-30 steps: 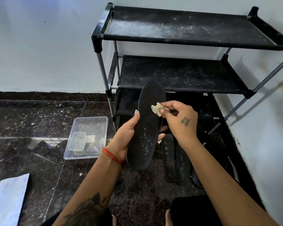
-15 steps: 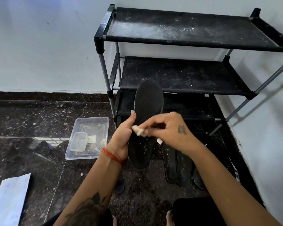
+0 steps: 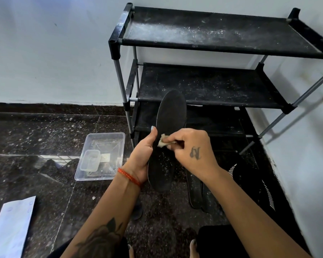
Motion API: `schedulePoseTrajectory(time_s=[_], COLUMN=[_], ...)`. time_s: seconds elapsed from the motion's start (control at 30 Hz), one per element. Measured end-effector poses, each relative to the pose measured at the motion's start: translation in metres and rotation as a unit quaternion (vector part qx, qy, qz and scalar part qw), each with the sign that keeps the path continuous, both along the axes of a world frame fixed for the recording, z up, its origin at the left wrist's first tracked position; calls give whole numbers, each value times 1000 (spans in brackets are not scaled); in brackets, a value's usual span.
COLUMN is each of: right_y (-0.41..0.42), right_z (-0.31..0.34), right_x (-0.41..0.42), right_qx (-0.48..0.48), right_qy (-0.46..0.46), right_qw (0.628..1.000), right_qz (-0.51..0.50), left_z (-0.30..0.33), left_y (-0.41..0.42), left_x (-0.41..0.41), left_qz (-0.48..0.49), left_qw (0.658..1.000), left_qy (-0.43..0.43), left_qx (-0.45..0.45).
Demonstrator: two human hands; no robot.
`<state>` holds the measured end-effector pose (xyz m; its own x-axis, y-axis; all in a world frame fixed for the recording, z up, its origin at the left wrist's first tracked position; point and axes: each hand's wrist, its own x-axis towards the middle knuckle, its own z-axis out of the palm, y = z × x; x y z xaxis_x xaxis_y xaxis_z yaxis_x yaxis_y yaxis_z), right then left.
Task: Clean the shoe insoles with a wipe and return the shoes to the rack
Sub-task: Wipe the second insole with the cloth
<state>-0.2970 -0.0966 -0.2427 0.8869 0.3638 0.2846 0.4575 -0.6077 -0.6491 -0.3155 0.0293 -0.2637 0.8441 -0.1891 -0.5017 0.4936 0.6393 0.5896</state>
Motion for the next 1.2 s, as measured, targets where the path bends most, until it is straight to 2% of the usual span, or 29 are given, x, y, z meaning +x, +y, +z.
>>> schedulePoseTrajectory(time_s=[0.07, 0.13, 0.17, 0.23, 0.3, 0.37, 0.5, 0.6, 0.67, 0.8, 0.87, 0.93, 1.0, 1.2], right_y=[2, 0, -3, -8, -11, -10, 1, 7, 6, -9, -17, -23, -23, -10], right_z=[5, 14, 17, 15, 10, 4, -4, -4, 1, 18, 24, 22, 15, 2], right_x=[-3, -2, 1, 8, 14, 15, 12, 8, 5, 4, 9, 15, 16, 8], right_qx=[25, 117, 170, 226, 183, 121, 70, 69, 73, 54, 139, 161, 94, -21], right_qy=[73, 179, 202, 175, 111, 76, 43, 10, 28, 137, 156, 111, 73, 34], right_qw=[995, 973, 962, 958, 971, 982, 994, 997, 997, 984, 977, 979, 989, 999], right_qz=[57, 84, 66, -22, -104, -121, -75, -17, 27, 101, 36, -56, -83, -32], left_z=[-1, -1, 1, 3, 5, 6, 5, 1, -1, 2, 4, 4, 5, 0], left_y=[3, 5, 5, 2, -1, -3, -5, -2, 2, 4, 3, 4, 3, 5], left_x=[1, 1, 1, 1, 0, -1, -1, 0, 1, 1, 1, 2, 1, 2], left_qz=[-2, -15, -12, 7, 15, 11, -3, 3, 5, 3, 11, 24, 27, 6], left_qw=[1000, 1000, 1000, 1000, 999, 999, 1000, 1000, 1000, 1000, 1000, 999, 998, 1000], left_qy=[9, 16, 17, 15, 4, -4, -12, -19, -14, -9, 1, 0, -3, -7], left_qx=[9, 18, 11, -23, -47, -43, -3, 14, 15, 11, -25, -49, -54, 7])
